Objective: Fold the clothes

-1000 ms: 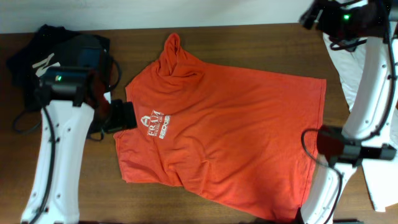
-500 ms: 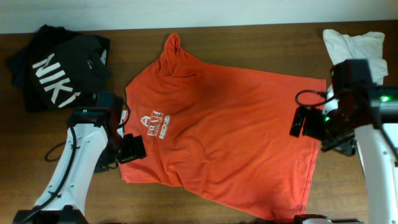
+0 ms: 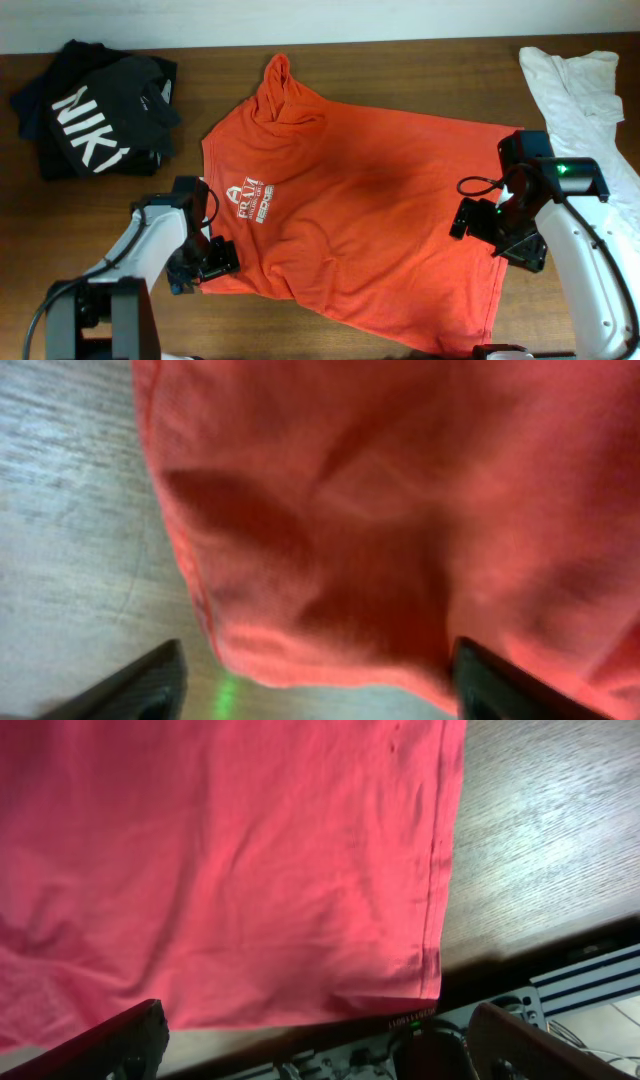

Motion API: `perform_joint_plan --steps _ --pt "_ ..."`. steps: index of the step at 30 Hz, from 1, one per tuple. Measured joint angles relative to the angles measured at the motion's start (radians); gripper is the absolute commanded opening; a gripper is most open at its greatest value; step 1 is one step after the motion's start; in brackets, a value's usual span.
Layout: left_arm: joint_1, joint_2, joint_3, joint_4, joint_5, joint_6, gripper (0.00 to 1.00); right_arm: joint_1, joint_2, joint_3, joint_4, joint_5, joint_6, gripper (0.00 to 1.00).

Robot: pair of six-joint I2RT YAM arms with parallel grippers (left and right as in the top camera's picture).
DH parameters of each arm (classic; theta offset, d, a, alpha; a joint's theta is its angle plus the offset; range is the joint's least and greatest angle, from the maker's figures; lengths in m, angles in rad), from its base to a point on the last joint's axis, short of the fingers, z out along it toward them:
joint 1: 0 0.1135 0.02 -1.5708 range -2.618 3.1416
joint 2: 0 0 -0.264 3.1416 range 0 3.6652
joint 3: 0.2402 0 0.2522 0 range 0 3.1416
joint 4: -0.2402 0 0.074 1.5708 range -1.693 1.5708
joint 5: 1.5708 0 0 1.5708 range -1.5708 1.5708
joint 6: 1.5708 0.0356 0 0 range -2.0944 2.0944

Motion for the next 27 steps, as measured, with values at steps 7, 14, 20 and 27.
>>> perform_joint_plan --steps 7,14,20,27 --pt "0.052 0.024 -0.001 0.046 0.000 0.002 0.01 0.000 0.000 0.000 0.053 0.019 0.016 0.99" --pt "0.067 0.029 0.155 -0.004 0.000 0.002 0.01 -0.003 0.000 -0.011 0.039 0.054 0.077 0.99" --pt "0.067 0.029 0.197 0.007 0.000 0.002 0.01 -0.111 -0.021 -0.033 -0.073 0.107 0.222 0.99" --pt "0.067 0.030 0.197 0.015 0.000 0.002 0.01 -0.200 -0.119 -0.298 0.037 0.018 0.243 0.99"
